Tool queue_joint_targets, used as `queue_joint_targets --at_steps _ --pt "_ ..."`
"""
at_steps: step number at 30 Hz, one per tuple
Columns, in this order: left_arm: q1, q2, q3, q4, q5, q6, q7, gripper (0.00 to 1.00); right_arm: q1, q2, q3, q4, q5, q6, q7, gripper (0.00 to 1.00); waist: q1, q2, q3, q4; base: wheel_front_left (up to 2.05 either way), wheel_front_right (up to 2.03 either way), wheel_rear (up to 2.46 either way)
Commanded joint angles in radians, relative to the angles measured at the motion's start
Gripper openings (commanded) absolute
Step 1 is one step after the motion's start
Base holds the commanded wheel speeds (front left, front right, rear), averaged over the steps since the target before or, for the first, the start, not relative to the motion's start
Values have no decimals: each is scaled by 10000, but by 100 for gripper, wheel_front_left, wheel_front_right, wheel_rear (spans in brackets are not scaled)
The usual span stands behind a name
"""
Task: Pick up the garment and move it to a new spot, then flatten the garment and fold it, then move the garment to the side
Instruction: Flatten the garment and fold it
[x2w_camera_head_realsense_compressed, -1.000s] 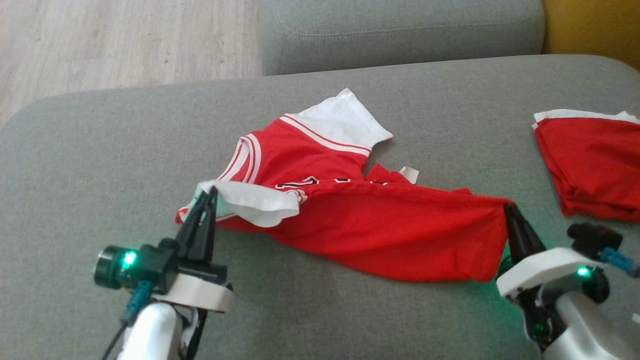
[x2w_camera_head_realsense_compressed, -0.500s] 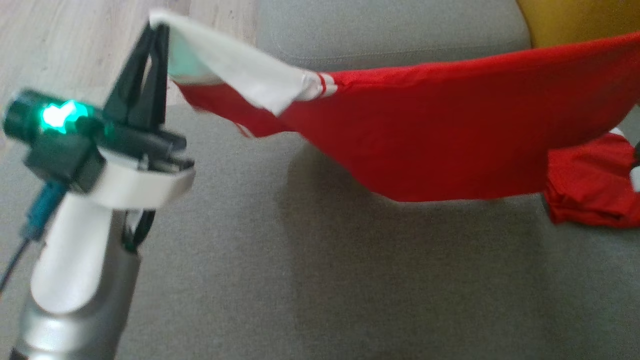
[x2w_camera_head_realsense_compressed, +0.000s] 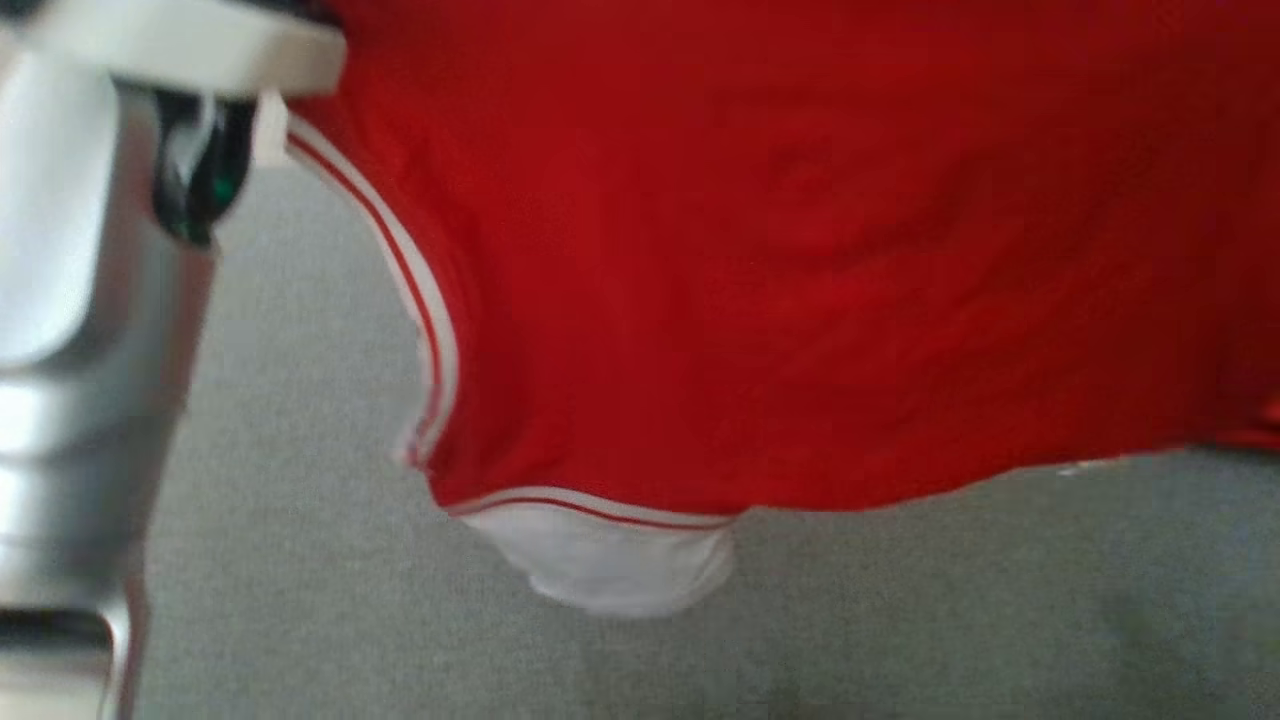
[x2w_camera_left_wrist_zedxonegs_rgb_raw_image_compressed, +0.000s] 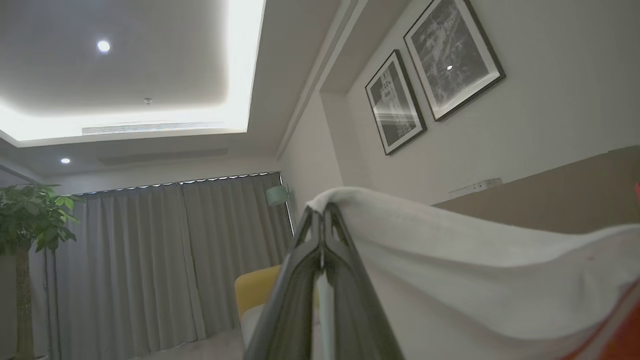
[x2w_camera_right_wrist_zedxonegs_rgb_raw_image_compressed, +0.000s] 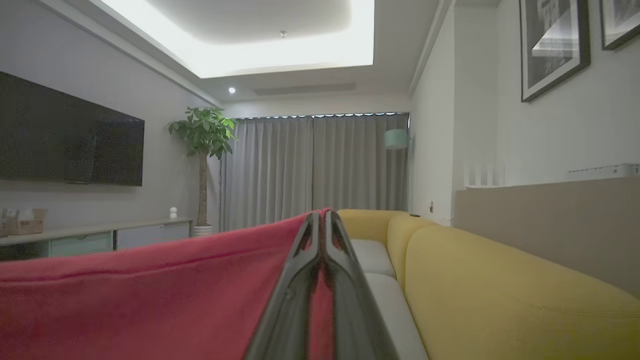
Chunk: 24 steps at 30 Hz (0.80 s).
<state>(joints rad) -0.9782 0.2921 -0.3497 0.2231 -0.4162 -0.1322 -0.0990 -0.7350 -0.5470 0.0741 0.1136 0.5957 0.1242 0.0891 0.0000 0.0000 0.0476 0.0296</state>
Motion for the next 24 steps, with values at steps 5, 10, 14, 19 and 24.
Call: queue_joint_targets --at_steps 5,10,14,19,24 --pt "-2366 507 -149 1714 38 16 -653 0 -2155 81 956 1510 -17 65 -264 0 0 0 1757 344 0 0 0" --pt "-4130 201 -150 3182 459 18 -1478 0 -3962 238 1332 2879 -163 65 -1412 0 0 0 2697 610 0 0 0" --pt "-5036 -57 101 3417 688 17 -1616 0 -5013 242 1689 3619 -391 65 -2440 0 0 0 3174 744 0 0 0" --pt "-4445 27 21 2664 573 17 -1624 0 -5302 128 2306 4430 -426 65 -3086 0 0 0 3529 833 0 0 0" --pt "-2802 393 -213 2178 86 16 -1625 0 -4722 8 2927 5071 -90 65 -3322 0 0 0 3690 870 0 0 0"
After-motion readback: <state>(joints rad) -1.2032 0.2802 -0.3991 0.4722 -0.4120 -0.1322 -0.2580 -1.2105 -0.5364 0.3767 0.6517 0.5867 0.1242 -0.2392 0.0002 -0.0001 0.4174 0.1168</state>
